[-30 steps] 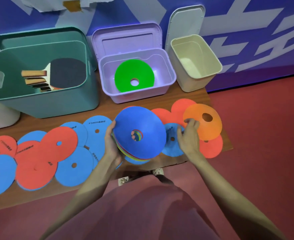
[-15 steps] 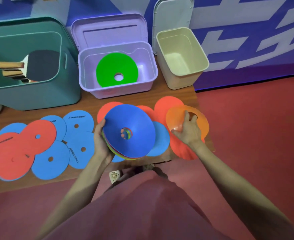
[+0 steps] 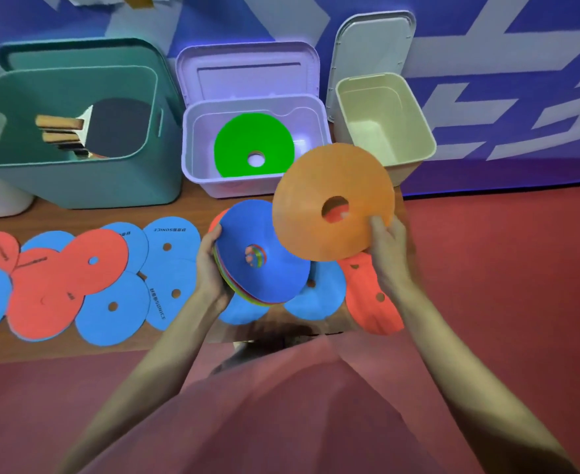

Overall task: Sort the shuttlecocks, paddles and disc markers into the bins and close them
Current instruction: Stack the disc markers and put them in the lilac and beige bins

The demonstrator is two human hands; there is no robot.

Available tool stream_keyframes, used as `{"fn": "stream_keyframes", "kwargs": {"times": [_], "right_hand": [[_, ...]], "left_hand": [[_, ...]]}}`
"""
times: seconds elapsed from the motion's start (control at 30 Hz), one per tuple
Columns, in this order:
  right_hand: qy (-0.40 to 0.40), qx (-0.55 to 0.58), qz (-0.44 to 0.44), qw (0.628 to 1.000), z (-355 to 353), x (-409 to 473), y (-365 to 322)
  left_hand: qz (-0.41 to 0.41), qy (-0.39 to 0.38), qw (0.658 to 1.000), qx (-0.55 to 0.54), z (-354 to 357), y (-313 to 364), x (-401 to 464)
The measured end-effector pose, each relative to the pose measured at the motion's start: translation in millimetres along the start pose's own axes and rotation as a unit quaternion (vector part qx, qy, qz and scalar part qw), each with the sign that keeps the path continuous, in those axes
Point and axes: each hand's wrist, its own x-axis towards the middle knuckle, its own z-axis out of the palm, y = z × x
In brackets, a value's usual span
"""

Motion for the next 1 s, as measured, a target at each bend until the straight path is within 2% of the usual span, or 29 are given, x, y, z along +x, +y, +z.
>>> {"fn": "stream_keyframes", "kwargs": {"times": [0.2, 0.27, 0.37, 0.47, 0.57, 0.7, 0.87, 1.0], "right_hand": [[-0.067, -0.045, 0.066, 0.995, 30, 5, 25], [-0.083, -0.085, 0.047, 0.992, 45, 6, 32], [-0.061, -0.178, 0.024, 0.982, 63, 16, 55], [-0.088, -0.256, 0.010, 0.963, 76, 13, 46], [-0.094, -0.276, -0.035, 0.956, 84, 17, 41], [-0.059, -0.264, -0.069, 0.960, 99, 39, 27], [-0.060, -0.254, 0.014, 0.965, 126, 92, -6], [-0.062, -0.244, 0.007, 0.968, 152, 149, -26]], "left_hand": [[-0.012, -0.035, 0.999, 0.039, 4, 19, 7], [-0.023, -0.032, 0.999, 0.034, 6, 25, 8], [-0.045, -0.038, 0.998, 0.022, 8, 33, 15], [-0.055, -0.067, 0.996, 0.015, 7, 39, 21], [-0.055, -0.073, 0.996, -0.004, 5, 46, 27], [-0.060, -0.086, 0.994, -0.028, 10, 64, 43], [-0.040, -0.118, 0.992, -0.009, 39, 110, 70], [-0.009, -0.130, 0.990, 0.050, 67, 149, 110]]}}
